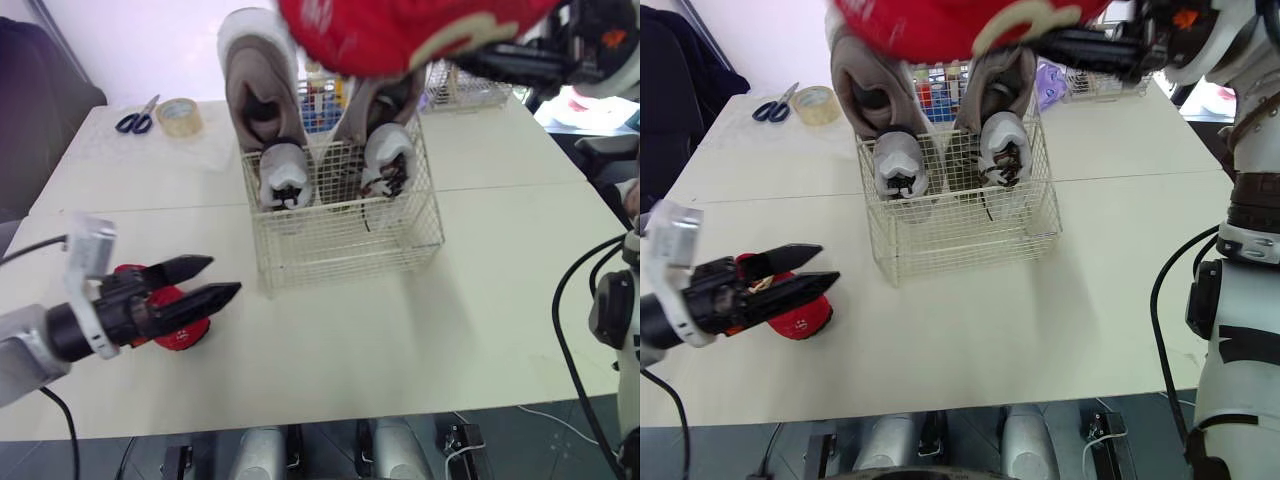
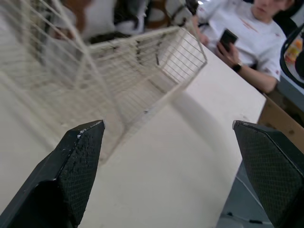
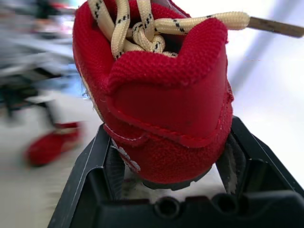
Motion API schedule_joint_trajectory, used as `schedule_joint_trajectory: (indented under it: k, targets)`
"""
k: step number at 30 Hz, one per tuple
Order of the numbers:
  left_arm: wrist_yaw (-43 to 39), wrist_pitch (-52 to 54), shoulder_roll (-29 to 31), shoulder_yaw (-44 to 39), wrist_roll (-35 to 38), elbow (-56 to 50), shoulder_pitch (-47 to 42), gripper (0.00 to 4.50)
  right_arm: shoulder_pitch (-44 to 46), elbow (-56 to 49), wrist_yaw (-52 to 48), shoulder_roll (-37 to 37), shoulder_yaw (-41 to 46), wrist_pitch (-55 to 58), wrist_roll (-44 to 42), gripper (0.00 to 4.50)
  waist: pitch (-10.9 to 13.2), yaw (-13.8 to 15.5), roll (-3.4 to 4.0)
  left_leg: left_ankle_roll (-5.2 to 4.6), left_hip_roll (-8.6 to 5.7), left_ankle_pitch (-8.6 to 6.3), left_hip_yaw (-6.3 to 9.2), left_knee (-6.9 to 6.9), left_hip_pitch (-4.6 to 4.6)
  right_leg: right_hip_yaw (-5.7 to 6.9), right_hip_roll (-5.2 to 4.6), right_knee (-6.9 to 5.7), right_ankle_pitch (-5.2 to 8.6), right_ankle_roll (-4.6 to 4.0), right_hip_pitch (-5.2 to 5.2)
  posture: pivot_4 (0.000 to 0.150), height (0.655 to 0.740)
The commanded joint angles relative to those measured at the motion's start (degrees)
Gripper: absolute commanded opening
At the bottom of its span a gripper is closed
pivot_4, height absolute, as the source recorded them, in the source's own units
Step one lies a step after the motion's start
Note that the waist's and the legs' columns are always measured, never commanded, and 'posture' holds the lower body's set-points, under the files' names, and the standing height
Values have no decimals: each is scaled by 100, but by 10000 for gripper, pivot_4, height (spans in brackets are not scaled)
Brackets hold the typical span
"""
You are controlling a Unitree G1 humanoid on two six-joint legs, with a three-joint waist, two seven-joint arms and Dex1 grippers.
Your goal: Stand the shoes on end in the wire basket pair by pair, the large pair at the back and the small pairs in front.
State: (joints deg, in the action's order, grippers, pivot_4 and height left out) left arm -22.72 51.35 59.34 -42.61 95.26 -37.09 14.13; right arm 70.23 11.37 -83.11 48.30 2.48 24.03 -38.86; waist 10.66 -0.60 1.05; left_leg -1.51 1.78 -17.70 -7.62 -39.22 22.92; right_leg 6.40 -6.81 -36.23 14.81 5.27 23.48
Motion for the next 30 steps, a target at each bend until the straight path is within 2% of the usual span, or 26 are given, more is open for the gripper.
schedule_joint_trajectory:
  k: [1,4,7,9,12,16,19,24,30]
  targets:
    - [-102,519,330,-1381,308,393,368,45000,-120,-854,-891,711,-778,-34,-461,22464,6,10,-18,-1,-1,-1,3,0,7,3,0,2,0,0,4,1500,7400]
    - [-516,821,730,-1777,979,1070,201,45000,114,-947,-939,997,-1579,-785,-526,22464,7,-33,-25,0,-2,-1,3,0,19,8,0,1,0,0,19,1500,7400]
    - [-808,966,1238,-1544,1465,1686,-282,45000,490,-808,-939,1071,-2154,-1313,-598,22464,9,-51,-25,6,-2,2,-7,0,19,5,1,-11,0,0,33,1500,7400]
    - [-1159,768,1698,-632,1525,1799,-1005,45000,790,-734,-939,1036,-2475,-1657,-739,22464,8,-31,-28,12,0,6,-8,0,34,4,4,-21,0,0,56,1500,7400]
    - [-1547,655,1984,710,1465,1787,-2019,45000,1091,-551,-939,935,-2821,-2031,-810,22464,8,-25,-34,14,-2,8,-12,-1,49,2,6,-30,0,0,76,1500,7400]
    - [-2009,989,1465,2624,1067,1896,-3824,45000,1323,-345,-939,808,-3176,-2374,-705,22464,11,-31,-45,12,-4,8,-17,-2,48,-1,8,-33,0,1,77,1500,7400]
    - [-2170,1288,894,3396,732,2160,-4742,45000,1428,-243,-939,797,-3355,-2512,-611,22464,11,-19,-48,13,-2,10,-17,-5,48,-2,11,-42,0,1,80,1500,7400]
    - [-2366,1642,89,3947,340,2483,-5573,45000,1512,-218,-939,762,-3503,-2623,-469,22464,19,-18,-65,12,-2,10,-17,-11,51,-2,11,-45,0,2,81,1500,7400]
    - [-2788,1949,-486,4283,-320,2380,-5734,45000,1545,-278,-939,637,-3435,-2537,-486,22464,26,-19,-78,12,0,10,-13,-25,51,-2,10,-74,1,3,82,1500,7400]
